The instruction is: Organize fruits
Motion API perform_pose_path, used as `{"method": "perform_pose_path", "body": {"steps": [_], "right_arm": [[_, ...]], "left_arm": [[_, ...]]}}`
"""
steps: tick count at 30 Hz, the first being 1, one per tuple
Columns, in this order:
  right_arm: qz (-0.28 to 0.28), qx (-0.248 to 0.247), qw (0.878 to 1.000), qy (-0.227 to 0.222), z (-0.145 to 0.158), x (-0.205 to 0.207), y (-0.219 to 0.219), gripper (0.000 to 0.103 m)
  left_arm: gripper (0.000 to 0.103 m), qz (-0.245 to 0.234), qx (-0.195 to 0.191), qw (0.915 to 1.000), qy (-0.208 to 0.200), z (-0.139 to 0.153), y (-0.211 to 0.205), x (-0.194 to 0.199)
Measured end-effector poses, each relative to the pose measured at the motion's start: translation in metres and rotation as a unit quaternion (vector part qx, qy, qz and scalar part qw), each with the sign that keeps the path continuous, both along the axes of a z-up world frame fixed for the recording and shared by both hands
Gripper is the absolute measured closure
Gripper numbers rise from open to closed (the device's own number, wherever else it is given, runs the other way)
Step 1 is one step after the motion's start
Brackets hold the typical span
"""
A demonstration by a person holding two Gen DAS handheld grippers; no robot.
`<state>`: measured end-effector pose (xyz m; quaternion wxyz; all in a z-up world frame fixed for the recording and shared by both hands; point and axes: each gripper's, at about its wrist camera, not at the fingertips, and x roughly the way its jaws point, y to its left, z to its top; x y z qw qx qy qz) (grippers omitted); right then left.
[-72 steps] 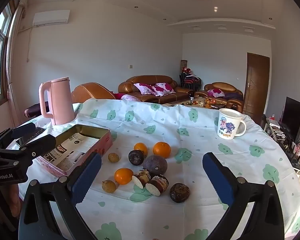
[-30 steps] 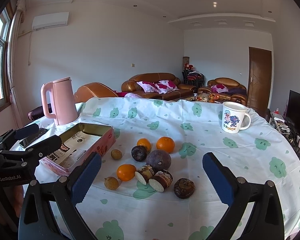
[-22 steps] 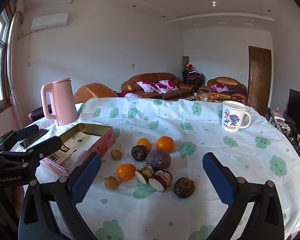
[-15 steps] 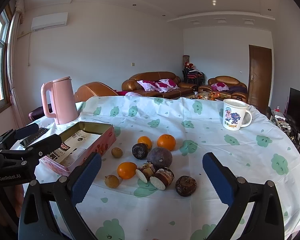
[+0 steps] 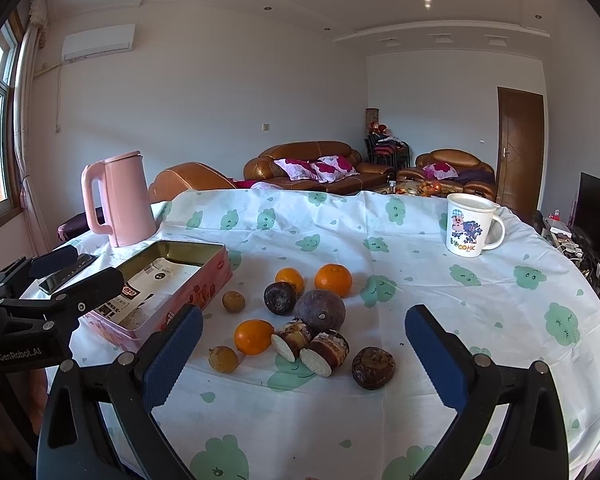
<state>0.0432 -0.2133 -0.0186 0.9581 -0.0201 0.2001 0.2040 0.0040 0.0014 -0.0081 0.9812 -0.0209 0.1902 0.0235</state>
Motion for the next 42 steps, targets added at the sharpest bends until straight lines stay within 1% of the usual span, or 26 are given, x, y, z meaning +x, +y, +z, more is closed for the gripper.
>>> {"method": "perform_pose_path", "body": {"steps": [7, 13, 16, 19, 21, 23, 24, 25, 27, 28, 31, 32, 33, 35, 36, 37, 38, 40, 42], "right_arm": [[-0.002, 0.001, 1.0, 0.003, -0.003, 0.002, -0.003, 0.001], [-0.001, -0.003, 1.0, 0.006, -0.009, 0.005, -0.006, 0.001], [-0.005, -0.018, 1.0, 0.003, -0.016, 0.009, -0.007, 0.001], [-0.008, -0.046, 0.999, 0.01, -0.027, 0.02, -0.007, 0.002], [0.0, -0.059, 0.998, 0.027, -0.035, 0.031, -0.007, 0.004], [0.013, -0.068, 0.996, 0.048, -0.043, 0.042, -0.006, 0.016], [0.018, -0.073, 0.995, 0.058, -0.046, 0.047, -0.005, 0.03], [0.023, -0.077, 0.995, 0.067, -0.049, 0.051, -0.004, 0.036], [0.033, -0.084, 0.993, 0.078, -0.054, 0.057, -0.002, 0.036], [0.032, -0.093, 0.993, 0.072, -0.054, 0.057, -0.001, 0.036], [0.05, -0.086, 0.992, 0.081, -0.05, 0.06, 0.0, 0.036], [0.051, -0.092, 0.991, 0.079, -0.048, 0.061, 0.003, 0.037], [0.05, -0.102, 0.991, 0.072, -0.046, 0.062, 0.005, 0.039], [0.06, -0.118, 0.989, 0.06, -0.044, 0.062, 0.011, 0.039], [0.068, -0.125, 0.988, 0.064, -0.045, 0.063, 0.014, 0.04], [0.071, -0.134, 0.986, 0.072, -0.048, 0.066, 0.018, 0.045], [0.074, -0.138, 0.985, 0.077, -0.051, 0.068, 0.019, 0.048], [0.075, -0.132, 0.984, 0.092, -0.055, 0.072, 0.018, 0.052], [0.074, -0.128, 0.984, 0.101, -0.056, 0.074, 0.017, 0.054]], "left_arm": [[0.0, -0.001, 0.004, 1.0, 0.004, -0.005, 0.001, 0.001], [0.0, -0.004, 0.008, 0.9999, 0.01, -0.01, -0.007, 0.005], [0.0, -0.01, 0.01, 0.9998, 0.017, -0.019, -0.01, 0.009], [0.001, -0.025, 0.012, 0.9993, 0.026, -0.031, -0.017, 0.014], [0.006, -0.038, 0.018, 0.9982, 0.043, -0.038, -0.027, 0.022], [0.013, -0.055, 0.02, 0.9968, 0.054, -0.042, -0.034, 0.027], [0.015, -0.06, 0.026, 0.9962, 0.058, -0.044, -0.038, 0.029], [0.018, -0.065, 0.032, 0.9954, 0.063, -0.046, -0.042, 0.032], [0.018, -0.076, 0.032, 0.9939, 0.073, -0.05, -0.047, 0.035], [0.019, -0.081, 0.032, 0.9932, 0.076, -0.051, -0.05, 0.036], [0.029, -0.095, 0.038, 0.991, 0.086, -0.054, -0.057, 0.04], [0.034, -0.101, 0.038, 0.99, 0.091, -0.054, -0.058, 0.042], [0.036, -0.105, 0.037, 0.989, 0.097, -0.055, -0.059, 0.045], [0.046, -0.115, 0.037, 0.987, 0.106, -0.057, -0.062, 0.049], [0.048, -0.119, 0.037, 0.9861, 0.109, -0.058, -0.064, 0.052], [0.051, -0.125, 0.037, 0.9847, 0.116, -0.059, -0.066, 0.054], [0.056, -0.133, 0.036, 0.9829, 0.122, -0.061, -0.067, 0.056], [0.058, -0.141, 0.034, 0.9802, 0.135, -0.064, -0.07, 0.06], [0.058, -0.144, 0.032, 0.9782, 0.146, -0.067, -0.071, 0.064]]}}
